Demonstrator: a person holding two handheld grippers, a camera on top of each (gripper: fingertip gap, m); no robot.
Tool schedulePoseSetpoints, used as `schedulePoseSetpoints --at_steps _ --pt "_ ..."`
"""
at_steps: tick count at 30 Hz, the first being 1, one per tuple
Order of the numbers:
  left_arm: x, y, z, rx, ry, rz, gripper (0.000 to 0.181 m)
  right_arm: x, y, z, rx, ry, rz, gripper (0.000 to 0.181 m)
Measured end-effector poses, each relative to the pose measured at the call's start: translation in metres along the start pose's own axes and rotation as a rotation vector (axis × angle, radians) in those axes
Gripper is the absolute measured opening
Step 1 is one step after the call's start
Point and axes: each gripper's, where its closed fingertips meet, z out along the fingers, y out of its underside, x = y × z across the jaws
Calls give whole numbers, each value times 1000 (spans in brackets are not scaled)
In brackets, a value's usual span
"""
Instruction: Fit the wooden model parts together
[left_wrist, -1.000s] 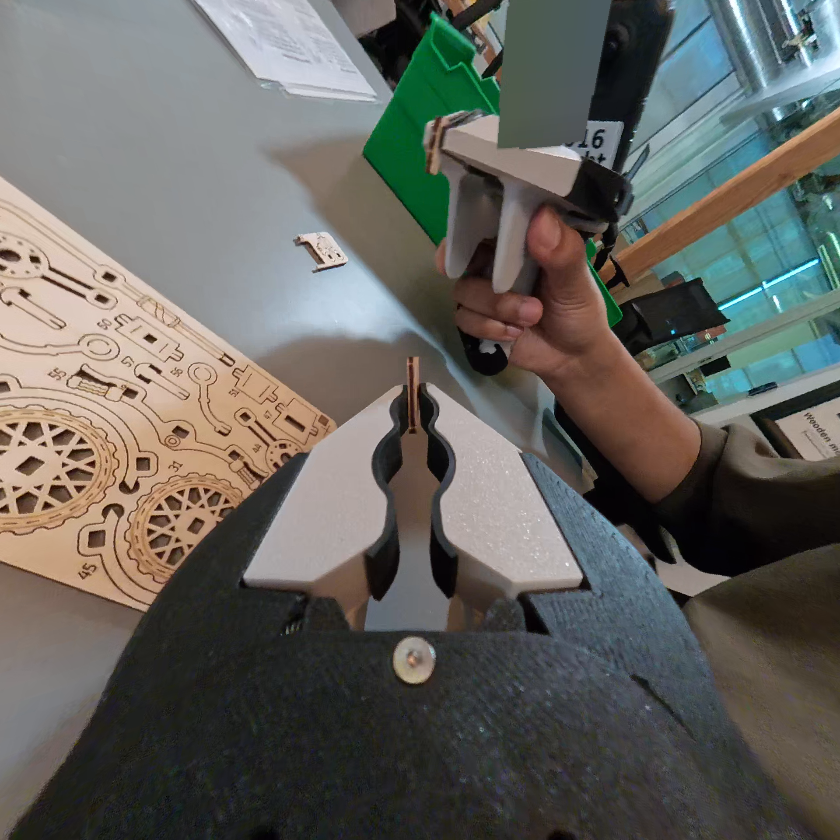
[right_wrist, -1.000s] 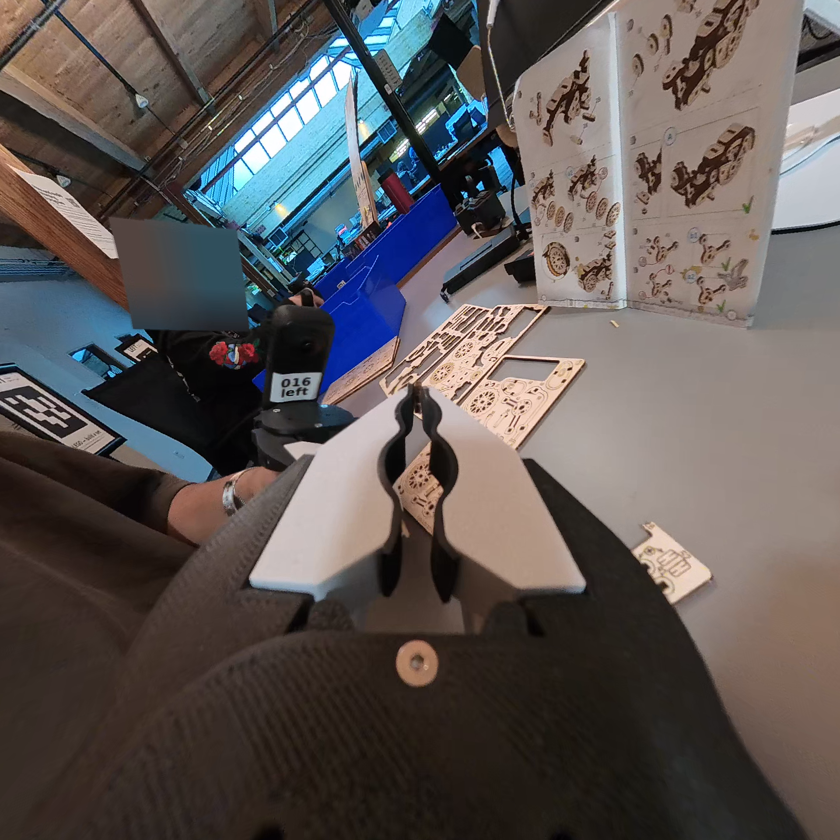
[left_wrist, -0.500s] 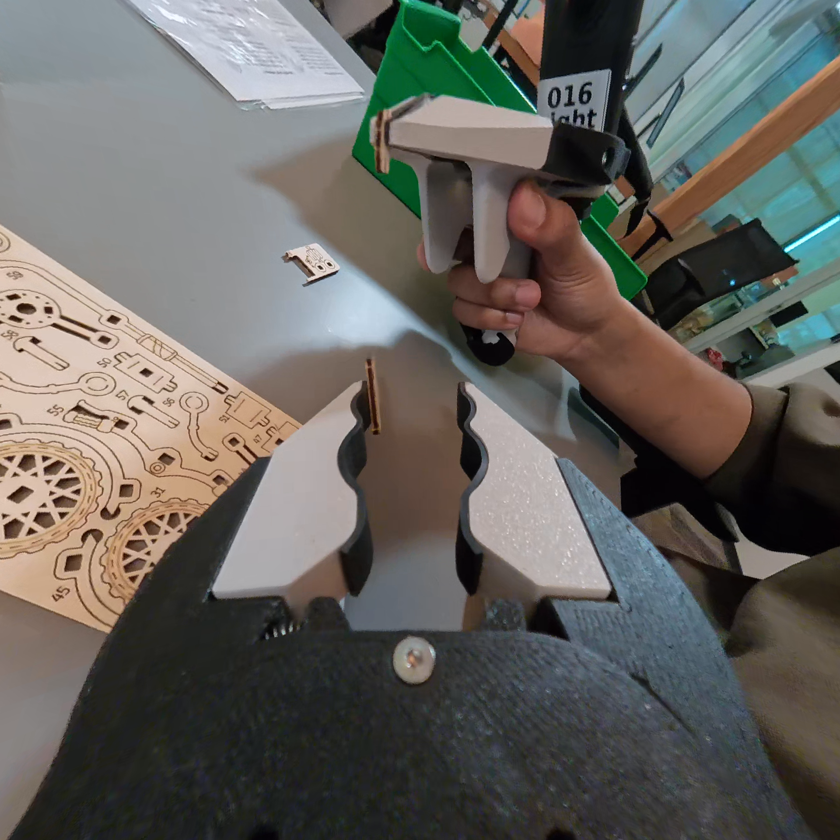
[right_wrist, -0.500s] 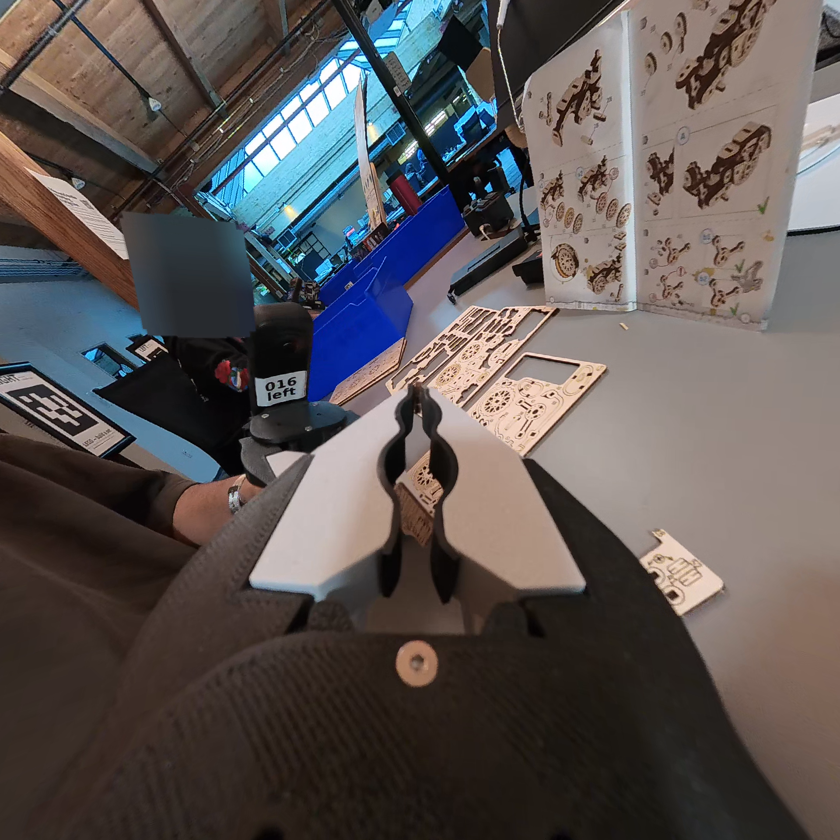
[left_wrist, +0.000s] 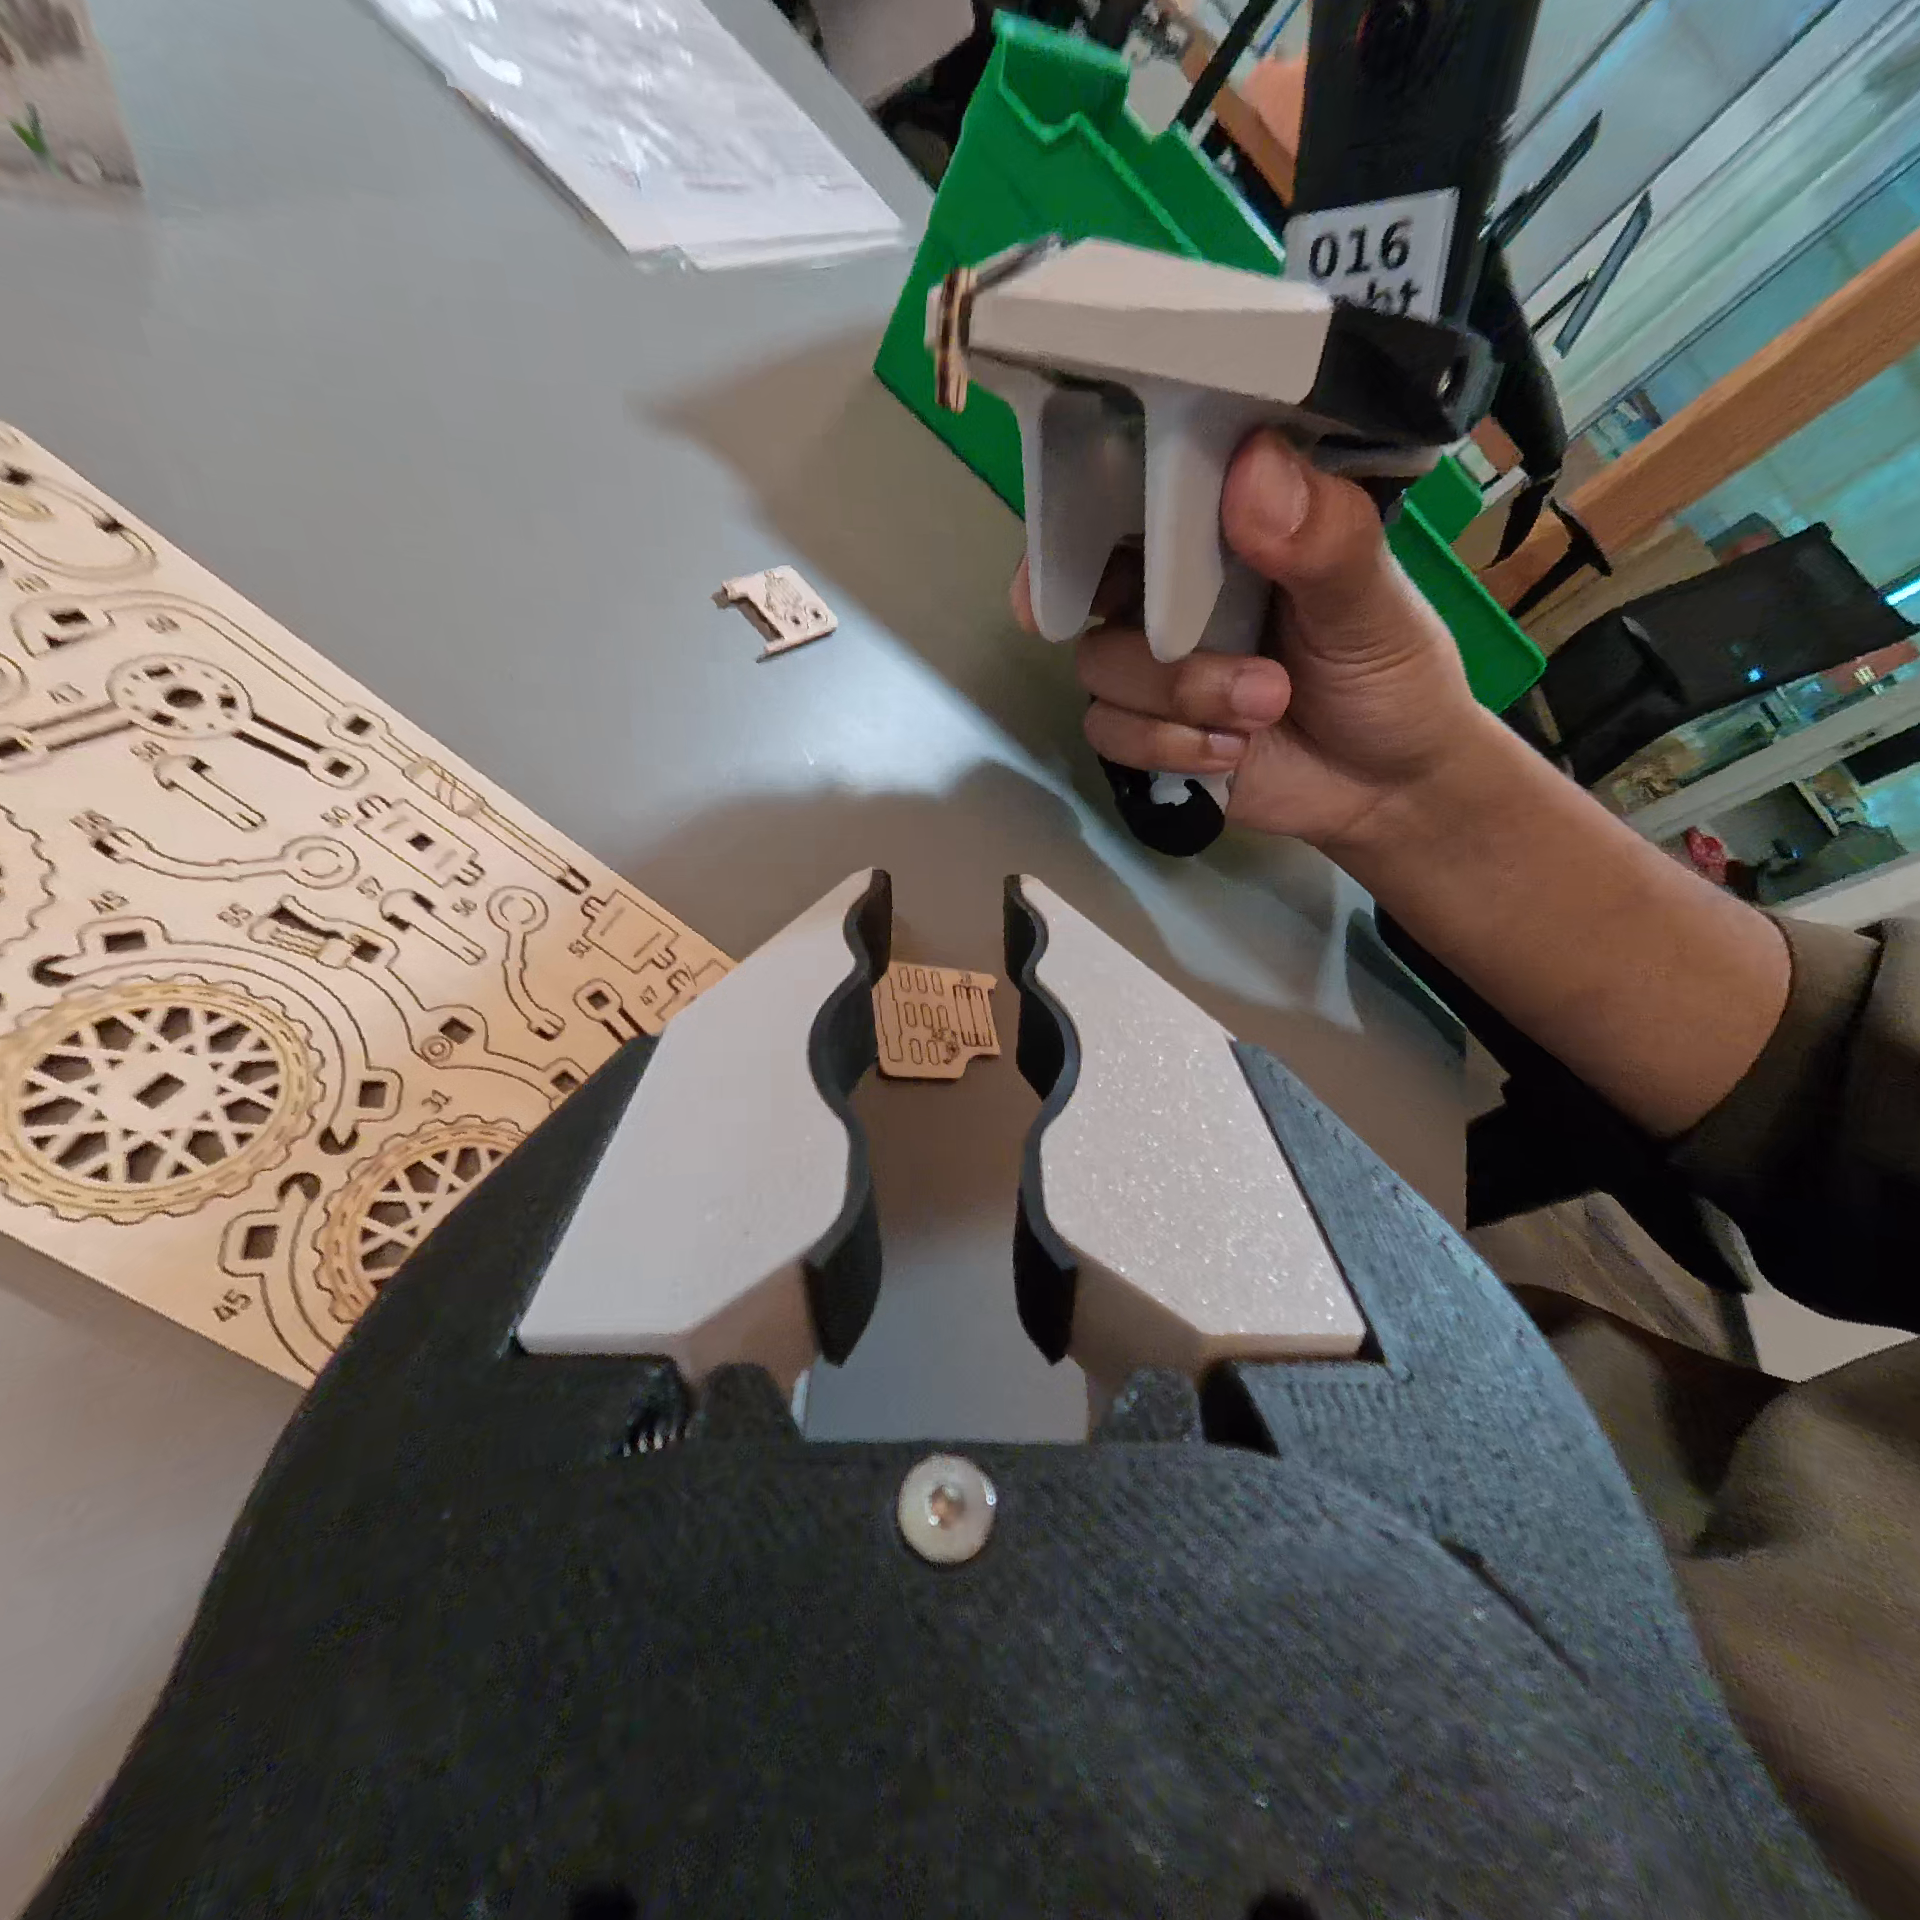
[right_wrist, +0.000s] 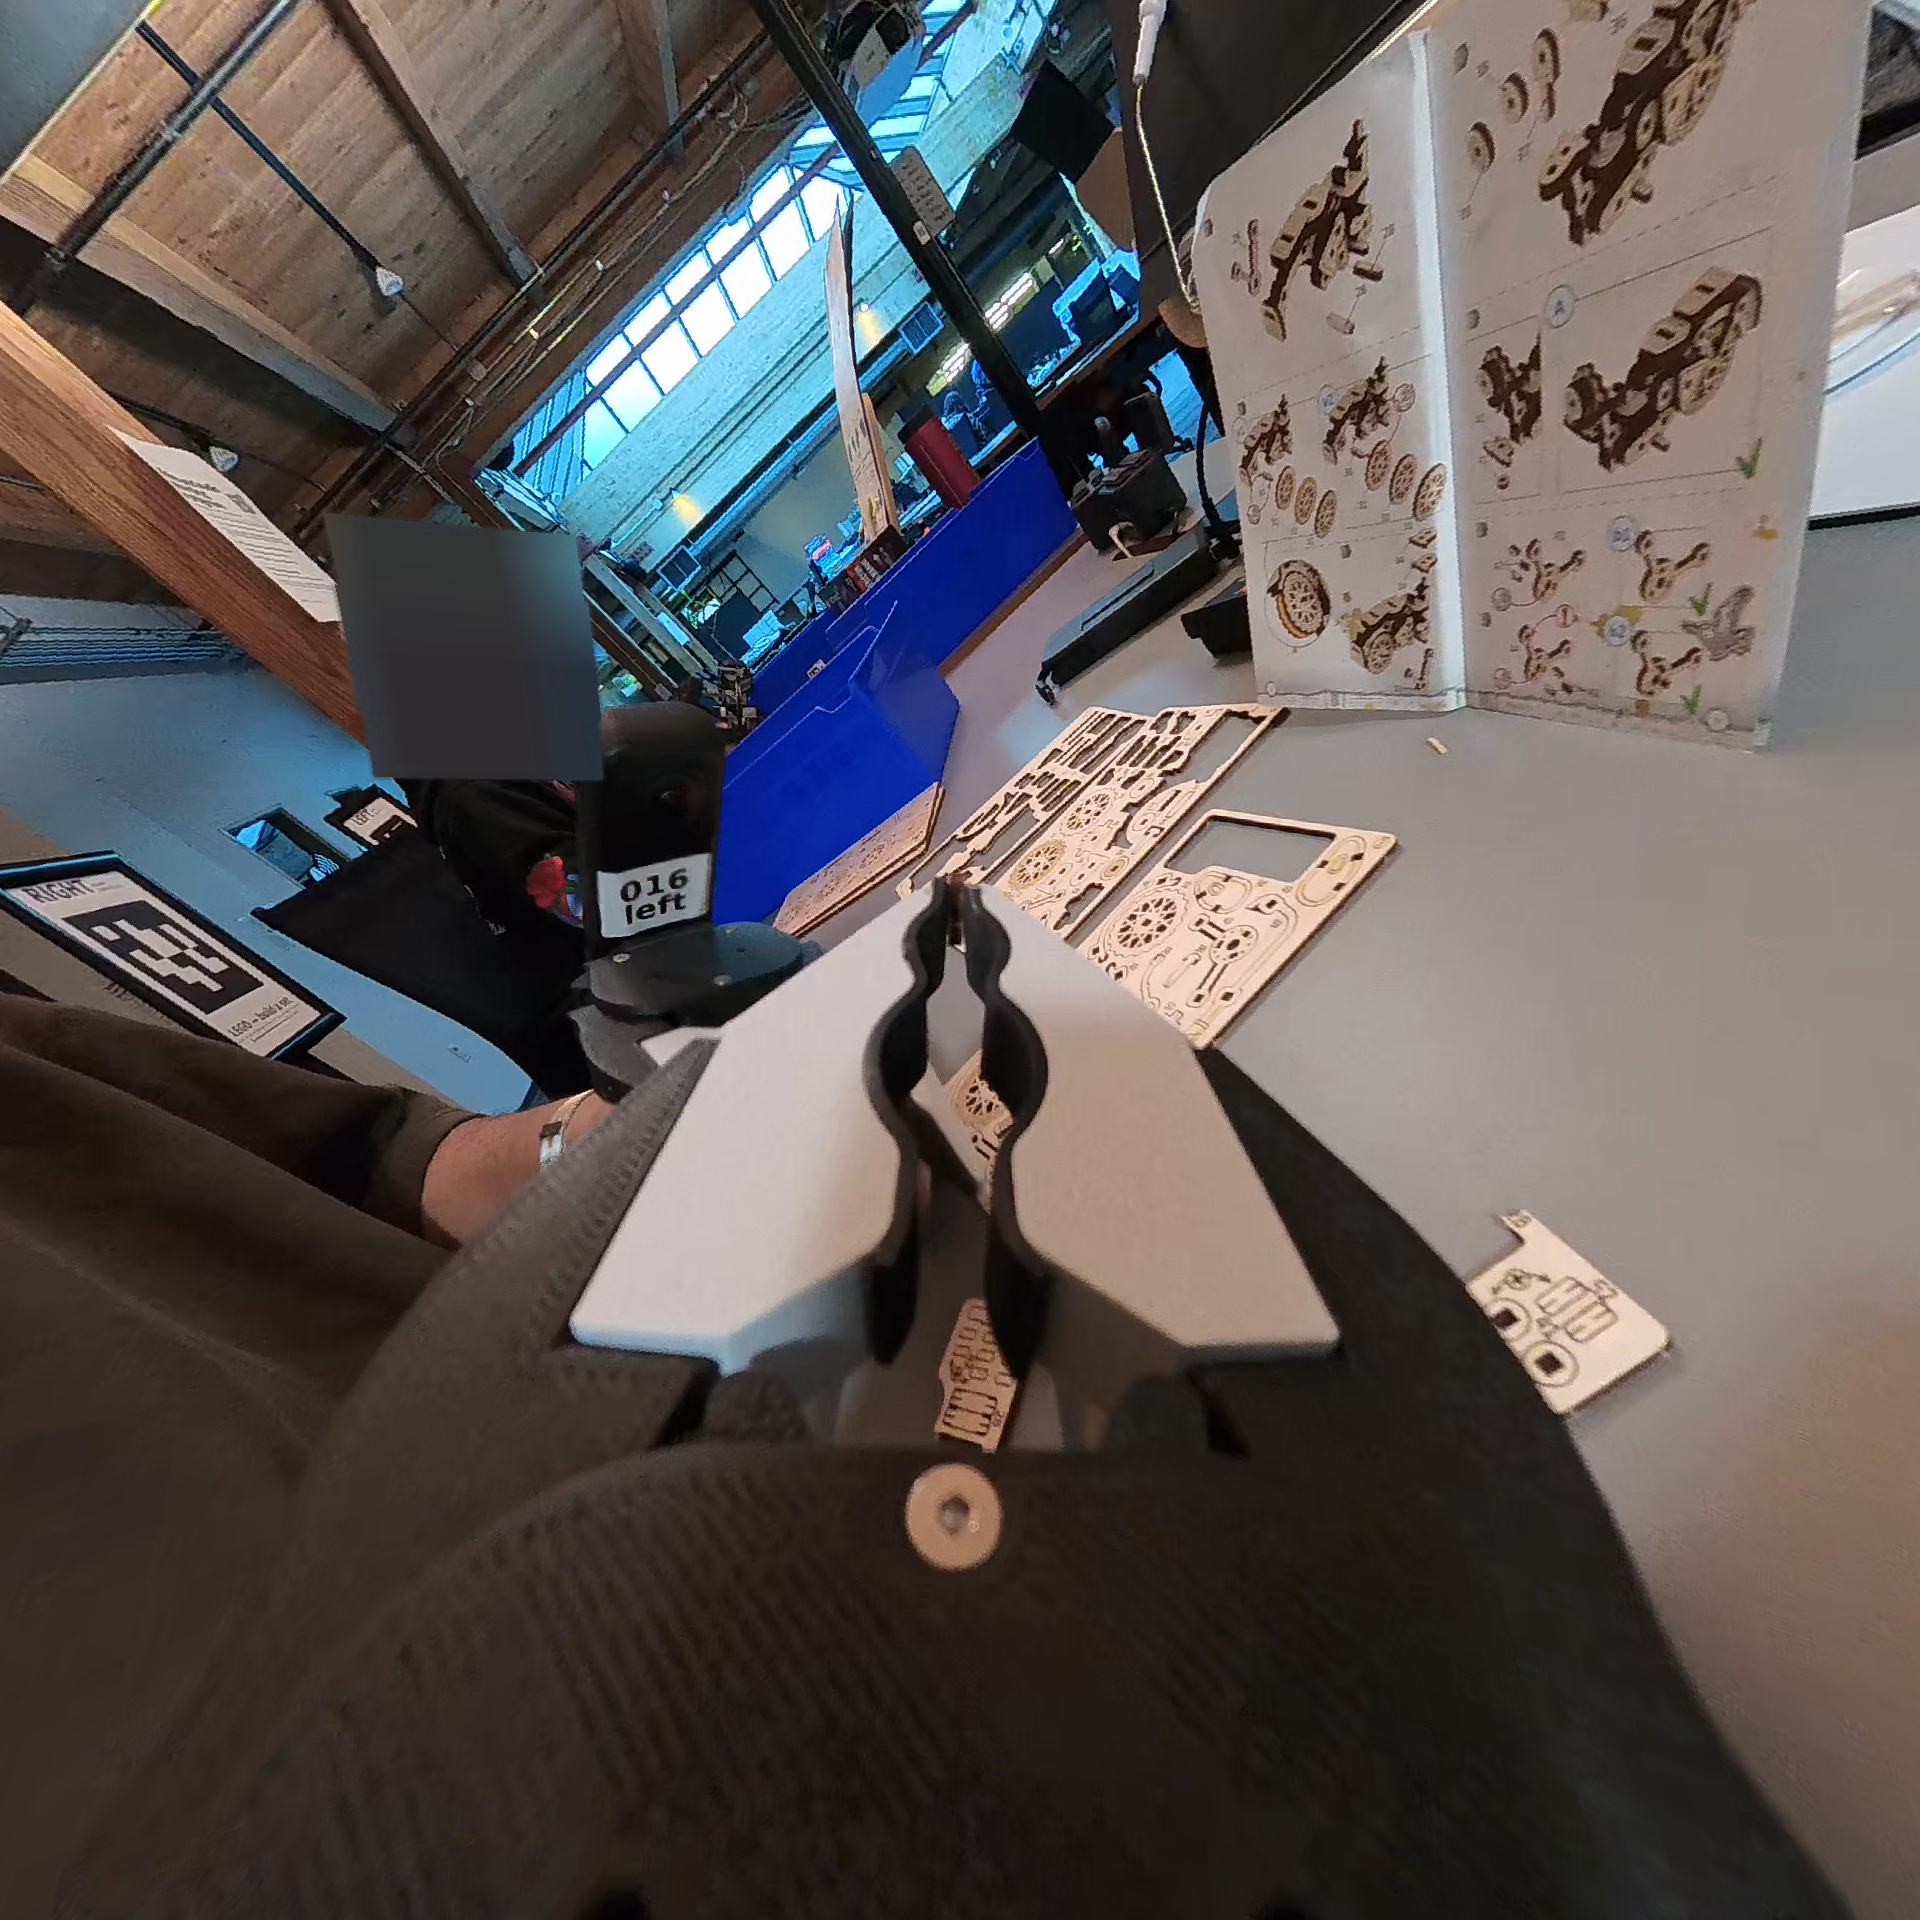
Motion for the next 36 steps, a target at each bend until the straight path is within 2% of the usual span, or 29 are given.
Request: schedulePoseSetpoints --at_steps 1,6,9,12,17,23,28,30,33,36 --pt "0 -5 -3 30 4 13 21 0 0 0 0 -1 0 1" --pt "-3 -33 -22 197 -25 126 23 -3 5 2 -27 -29 11 1" --pt "-3 -42 -29 253 -66 219 23 -7 9 6 -43 -57 31 0" --pt "0 -42 -28 260 -73 248 20 -13 12 9 -44 -92 47 0" --pt "5 -43 -27 279 -26 193 19 -26 16 16 -32 -167 108 0" --pt "3 -52 -34 335 -95 282 18 -35 27 25 -76 -200 114 0" --pt "4 -56 -38 368 -99 280 10 -32 25 23 -69 -192 119 0" --pt "0 -60 -43 399 -123 273 0 -32 26 23 -74 -196 123 0" --pt "1 -61 -44 401 -100 263 1 -33 27 23 -77 -196 119 0" --pt "7 -55 -39 366 -43 240 12 -33 27 24 -78 -197 118 0"
